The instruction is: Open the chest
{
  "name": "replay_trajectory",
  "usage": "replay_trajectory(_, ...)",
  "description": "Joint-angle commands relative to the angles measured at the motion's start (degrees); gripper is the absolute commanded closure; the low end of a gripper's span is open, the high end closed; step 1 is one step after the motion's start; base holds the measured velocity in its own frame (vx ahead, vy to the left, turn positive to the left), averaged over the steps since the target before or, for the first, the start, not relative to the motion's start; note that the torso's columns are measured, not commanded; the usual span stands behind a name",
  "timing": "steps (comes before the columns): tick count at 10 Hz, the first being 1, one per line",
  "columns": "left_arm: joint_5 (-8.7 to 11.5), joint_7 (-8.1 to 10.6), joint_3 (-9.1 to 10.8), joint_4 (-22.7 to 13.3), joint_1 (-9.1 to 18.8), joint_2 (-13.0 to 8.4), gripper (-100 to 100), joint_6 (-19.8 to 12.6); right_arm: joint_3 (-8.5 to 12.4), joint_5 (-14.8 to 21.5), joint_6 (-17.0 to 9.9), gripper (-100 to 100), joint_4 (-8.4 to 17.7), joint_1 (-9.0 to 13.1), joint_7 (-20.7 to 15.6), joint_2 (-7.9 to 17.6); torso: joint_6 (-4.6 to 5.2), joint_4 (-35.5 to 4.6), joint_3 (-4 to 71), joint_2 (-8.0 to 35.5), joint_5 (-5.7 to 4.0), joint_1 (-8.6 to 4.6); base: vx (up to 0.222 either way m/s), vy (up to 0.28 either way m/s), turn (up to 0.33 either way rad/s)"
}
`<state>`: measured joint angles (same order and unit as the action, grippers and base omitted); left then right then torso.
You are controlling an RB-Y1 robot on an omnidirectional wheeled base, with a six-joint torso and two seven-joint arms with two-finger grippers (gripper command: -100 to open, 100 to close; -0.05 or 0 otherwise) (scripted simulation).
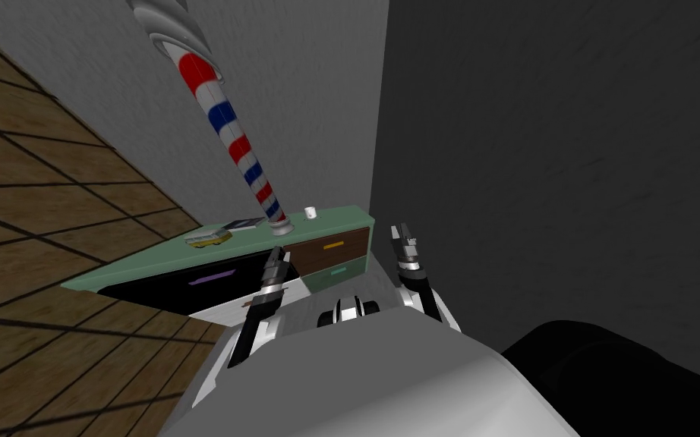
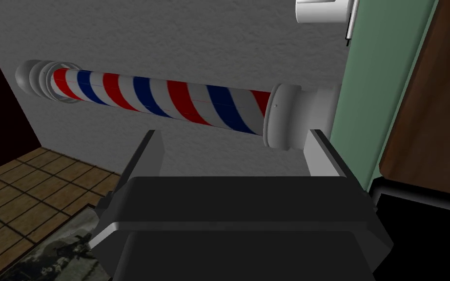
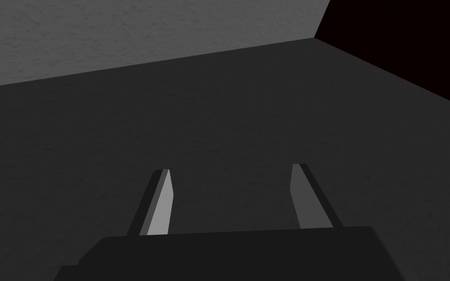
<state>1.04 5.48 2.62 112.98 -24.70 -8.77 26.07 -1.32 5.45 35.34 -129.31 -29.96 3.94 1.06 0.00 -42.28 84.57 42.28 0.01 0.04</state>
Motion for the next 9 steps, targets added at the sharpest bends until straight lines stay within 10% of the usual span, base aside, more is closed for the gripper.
replay_trajectory(1,-0.2,-0.46,0.05,-3.5,0.6,-0.3,-100,0.7,0.0,0.0,0.0,0,0.0,0.0,0.0,0.0,-0.01,0.0,0.0,0.0,-0.01,-0.04,0.059,-0.082,0.003)
replay_trajectory(9,-0.9,-1.78,0.36,-14.7,3.0,-1.2,-100,2.8,0.0,0.0,0.0,0,0.0,0.0,0.0,0.0,0.0,0.0,0.0,0.0,0.0,-0.01,0.054,-0.071,0.003)
